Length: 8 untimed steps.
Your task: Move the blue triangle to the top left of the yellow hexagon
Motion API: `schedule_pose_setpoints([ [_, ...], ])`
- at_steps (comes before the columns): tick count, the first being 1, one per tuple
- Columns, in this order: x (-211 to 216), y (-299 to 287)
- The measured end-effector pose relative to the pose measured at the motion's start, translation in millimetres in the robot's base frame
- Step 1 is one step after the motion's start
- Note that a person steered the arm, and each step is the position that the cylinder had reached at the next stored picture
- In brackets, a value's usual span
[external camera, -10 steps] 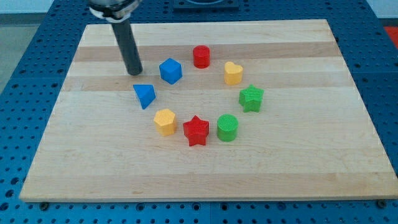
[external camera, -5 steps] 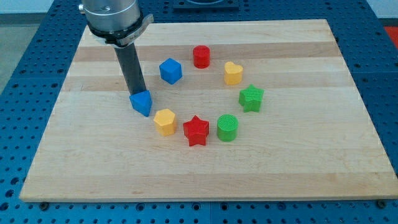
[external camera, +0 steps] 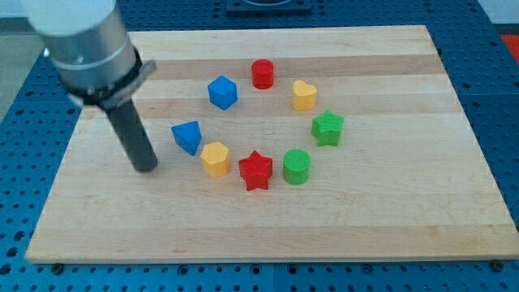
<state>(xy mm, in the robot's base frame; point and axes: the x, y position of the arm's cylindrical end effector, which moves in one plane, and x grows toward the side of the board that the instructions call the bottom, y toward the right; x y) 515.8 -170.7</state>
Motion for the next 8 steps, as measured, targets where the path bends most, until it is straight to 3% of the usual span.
schedule_pose_setpoints([
  [5, -54.9, 45.7],
  [8, -54.6, 47.3],
])
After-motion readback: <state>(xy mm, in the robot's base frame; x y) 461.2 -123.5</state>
